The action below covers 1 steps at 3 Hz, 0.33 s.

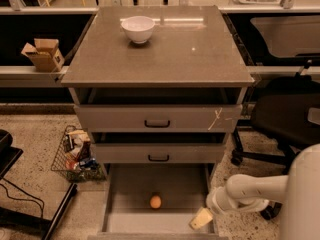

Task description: Place orange into bottom drawer

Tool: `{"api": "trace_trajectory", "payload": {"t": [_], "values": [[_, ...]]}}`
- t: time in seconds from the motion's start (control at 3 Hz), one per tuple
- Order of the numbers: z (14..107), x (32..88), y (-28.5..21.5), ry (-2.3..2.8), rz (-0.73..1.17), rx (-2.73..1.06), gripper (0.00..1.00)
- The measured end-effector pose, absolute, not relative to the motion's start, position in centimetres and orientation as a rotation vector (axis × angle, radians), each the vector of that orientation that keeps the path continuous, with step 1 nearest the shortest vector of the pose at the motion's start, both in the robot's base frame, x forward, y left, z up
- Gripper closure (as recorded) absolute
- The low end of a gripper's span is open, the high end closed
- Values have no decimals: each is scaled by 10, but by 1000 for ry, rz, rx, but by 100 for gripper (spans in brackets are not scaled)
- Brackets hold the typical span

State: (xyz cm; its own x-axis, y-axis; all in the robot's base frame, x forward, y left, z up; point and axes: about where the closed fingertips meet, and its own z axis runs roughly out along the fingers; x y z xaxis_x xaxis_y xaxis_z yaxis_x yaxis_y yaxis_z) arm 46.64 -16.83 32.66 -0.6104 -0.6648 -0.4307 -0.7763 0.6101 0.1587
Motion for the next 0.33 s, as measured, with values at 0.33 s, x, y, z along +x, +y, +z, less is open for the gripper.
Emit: {"api": "trace_trajectory", "payload": {"t": [0.33], "values": [[381,431,-181,2532,403,-1142,0]]}}
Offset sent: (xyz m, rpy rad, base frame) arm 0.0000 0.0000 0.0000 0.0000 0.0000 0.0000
